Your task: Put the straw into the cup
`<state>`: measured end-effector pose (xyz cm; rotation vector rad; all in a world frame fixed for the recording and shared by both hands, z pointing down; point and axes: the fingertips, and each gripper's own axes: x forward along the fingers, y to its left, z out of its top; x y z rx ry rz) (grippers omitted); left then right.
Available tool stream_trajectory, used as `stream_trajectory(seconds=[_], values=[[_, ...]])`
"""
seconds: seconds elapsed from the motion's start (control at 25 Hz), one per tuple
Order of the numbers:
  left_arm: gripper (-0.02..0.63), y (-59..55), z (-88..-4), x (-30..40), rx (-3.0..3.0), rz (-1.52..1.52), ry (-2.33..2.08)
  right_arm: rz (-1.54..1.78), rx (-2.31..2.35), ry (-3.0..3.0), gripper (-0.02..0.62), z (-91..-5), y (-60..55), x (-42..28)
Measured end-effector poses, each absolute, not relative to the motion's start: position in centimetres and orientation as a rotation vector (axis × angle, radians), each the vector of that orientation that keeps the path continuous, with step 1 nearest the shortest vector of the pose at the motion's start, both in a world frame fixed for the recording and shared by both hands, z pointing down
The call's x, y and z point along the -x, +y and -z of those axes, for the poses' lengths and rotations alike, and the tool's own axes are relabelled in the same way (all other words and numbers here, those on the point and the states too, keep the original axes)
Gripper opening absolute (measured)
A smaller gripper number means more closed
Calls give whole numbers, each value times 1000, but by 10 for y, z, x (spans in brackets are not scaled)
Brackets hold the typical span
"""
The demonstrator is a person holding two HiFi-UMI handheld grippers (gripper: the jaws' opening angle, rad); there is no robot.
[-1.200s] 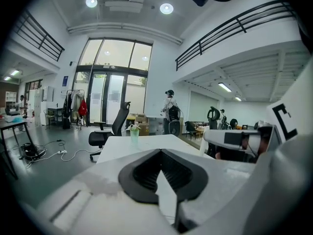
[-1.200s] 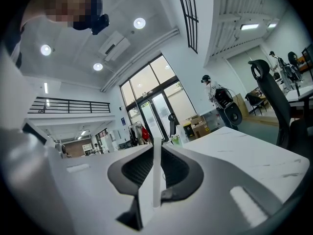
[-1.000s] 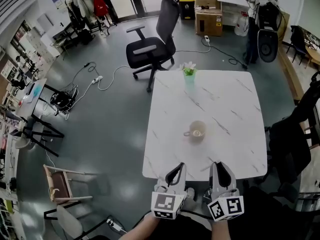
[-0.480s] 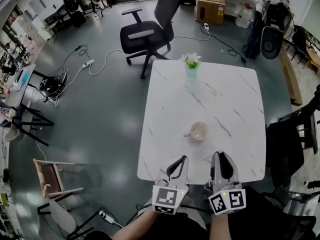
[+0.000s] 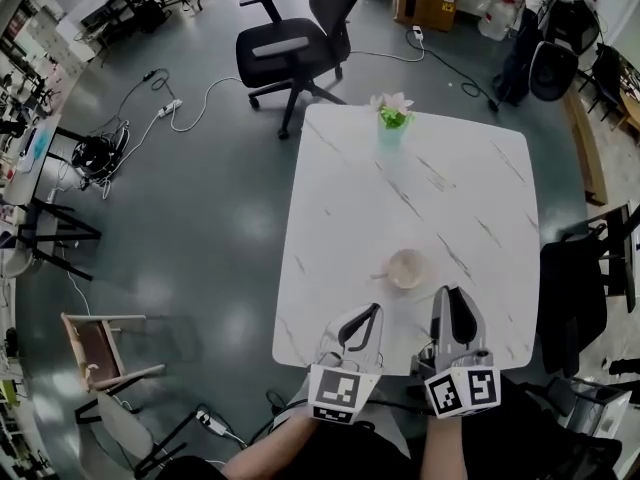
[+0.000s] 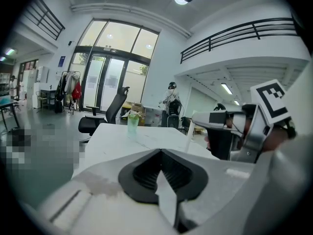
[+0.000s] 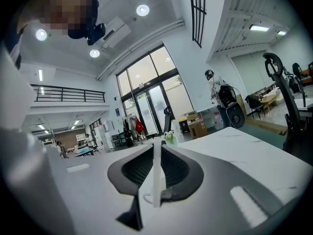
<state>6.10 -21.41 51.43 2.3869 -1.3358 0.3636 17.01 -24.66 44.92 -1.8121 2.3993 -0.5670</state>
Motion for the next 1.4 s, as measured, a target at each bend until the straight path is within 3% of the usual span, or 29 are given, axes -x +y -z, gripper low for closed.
stream_trajectory(seconds=[1.4], values=[[2,-242,-572,-69,-2333,-489,-1173,729,1874,2394,49,-549,-316,-167]])
